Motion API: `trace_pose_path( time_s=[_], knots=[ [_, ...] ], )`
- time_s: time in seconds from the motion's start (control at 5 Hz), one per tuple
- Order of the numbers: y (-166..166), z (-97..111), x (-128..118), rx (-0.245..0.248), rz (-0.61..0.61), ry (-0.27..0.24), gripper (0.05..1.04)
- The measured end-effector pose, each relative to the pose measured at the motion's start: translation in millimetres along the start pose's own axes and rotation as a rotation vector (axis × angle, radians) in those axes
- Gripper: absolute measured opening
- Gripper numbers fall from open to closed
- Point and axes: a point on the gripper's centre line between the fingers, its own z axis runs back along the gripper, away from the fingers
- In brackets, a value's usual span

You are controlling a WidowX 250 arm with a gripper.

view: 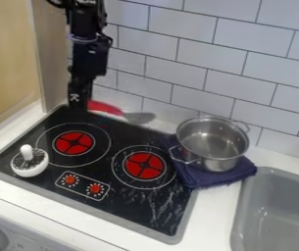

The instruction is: Move the red fork and place it below the burner

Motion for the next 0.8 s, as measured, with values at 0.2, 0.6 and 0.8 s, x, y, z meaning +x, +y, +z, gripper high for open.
trace_pose_path(
  time_s=[0.2, 0.6, 0.8],
  knots=[
    [-10.4, 22.5, 0.8, 0.047, -0.024, -0.033, 0.393],
    [-50.5, 47.0, -1.1, 0.100, -0.085, -0.067, 0.386],
    [-74.3, 38.5, 2.5, 0.078, -0.123, -0.043, 0.386]
  ],
)
